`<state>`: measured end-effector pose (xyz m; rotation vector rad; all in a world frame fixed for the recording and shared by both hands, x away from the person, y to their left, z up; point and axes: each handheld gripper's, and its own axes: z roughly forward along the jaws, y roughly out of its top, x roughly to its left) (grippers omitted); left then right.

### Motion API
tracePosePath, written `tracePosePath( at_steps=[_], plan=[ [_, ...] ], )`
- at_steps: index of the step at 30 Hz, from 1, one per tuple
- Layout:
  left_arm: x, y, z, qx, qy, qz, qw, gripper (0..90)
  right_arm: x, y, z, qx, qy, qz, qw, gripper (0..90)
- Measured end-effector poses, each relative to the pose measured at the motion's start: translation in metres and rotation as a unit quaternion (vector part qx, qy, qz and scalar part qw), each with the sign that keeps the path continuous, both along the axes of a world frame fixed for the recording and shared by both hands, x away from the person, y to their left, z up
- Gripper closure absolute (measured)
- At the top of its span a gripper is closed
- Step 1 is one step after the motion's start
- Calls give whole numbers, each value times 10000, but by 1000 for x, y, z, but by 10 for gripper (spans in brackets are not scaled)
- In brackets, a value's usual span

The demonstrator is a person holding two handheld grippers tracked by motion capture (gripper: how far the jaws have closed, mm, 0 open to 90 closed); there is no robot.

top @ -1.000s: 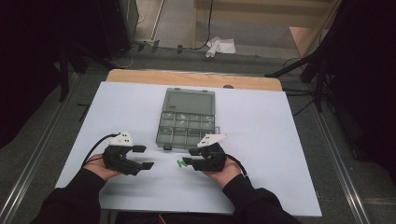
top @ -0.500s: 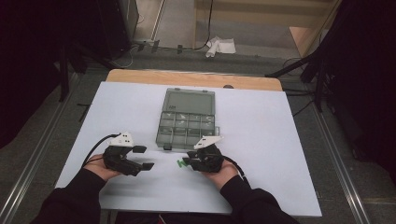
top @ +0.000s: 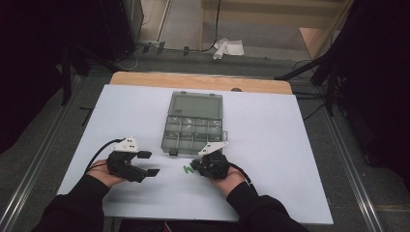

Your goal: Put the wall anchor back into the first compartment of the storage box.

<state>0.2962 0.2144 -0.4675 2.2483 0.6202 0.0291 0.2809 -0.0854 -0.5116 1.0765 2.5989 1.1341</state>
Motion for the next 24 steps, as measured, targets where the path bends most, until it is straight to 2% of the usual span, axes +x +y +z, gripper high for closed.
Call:
tracePosePath(
  at_steps=[10, 24],
  plan=[
    [0, 0, 0, -15, -3, 11, 10000, 256, 1, 0, 2, 25, 65, 27, 10000, 847],
    [0, 1, -1, -15, -4, 15, 10000, 256, 1, -2, 14, 264, 91, -17, 9996, 847]
  ],
)
